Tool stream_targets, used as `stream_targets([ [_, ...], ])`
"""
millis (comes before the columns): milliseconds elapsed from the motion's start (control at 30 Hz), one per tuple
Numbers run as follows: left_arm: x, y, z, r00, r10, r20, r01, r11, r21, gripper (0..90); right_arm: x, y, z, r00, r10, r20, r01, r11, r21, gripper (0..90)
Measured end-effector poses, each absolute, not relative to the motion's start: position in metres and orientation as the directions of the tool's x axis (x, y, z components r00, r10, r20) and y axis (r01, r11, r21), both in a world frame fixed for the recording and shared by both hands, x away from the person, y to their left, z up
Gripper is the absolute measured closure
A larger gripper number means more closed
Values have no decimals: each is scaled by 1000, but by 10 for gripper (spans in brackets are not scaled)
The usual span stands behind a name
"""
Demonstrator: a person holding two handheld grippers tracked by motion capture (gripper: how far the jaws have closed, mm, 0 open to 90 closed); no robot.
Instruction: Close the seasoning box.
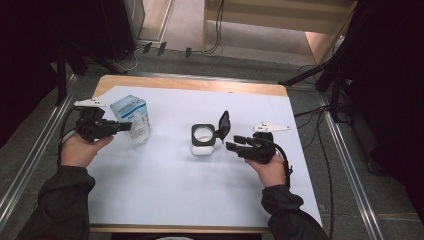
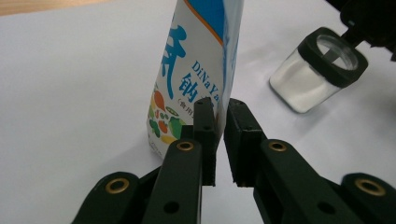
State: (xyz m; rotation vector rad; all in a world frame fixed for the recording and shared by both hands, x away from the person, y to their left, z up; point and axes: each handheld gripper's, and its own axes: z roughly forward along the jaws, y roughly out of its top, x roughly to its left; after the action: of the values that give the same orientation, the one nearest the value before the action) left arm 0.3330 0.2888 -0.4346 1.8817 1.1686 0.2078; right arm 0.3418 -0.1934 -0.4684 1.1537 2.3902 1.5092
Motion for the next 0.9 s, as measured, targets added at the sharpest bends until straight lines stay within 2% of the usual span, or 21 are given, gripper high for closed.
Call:
stream_targets([
  [200, 333, 285, -434, 545, 793, -272, 637, -180, 750, 789, 344, -194, -470, -705, 639, 308, 553, 224, 802, 533],
  [433, 334, 285, -434, 546, 789, -281, 635, -171, 753, 622, 345, -194, -470, -699, 647, 305, 554, 220, 803, 553],
  [567, 333, 286, -436, 547, 794, -265, 635, -187, 750, 529, 348, -197, -467, -678, 658, 327, 564, 182, 805, 600],
  [900, 328, 285, -441, 563, 786, -257, 636, -213, 742, 450, 358, -195, -462, -640, 677, 364, 583, 120, 804, 796],
])
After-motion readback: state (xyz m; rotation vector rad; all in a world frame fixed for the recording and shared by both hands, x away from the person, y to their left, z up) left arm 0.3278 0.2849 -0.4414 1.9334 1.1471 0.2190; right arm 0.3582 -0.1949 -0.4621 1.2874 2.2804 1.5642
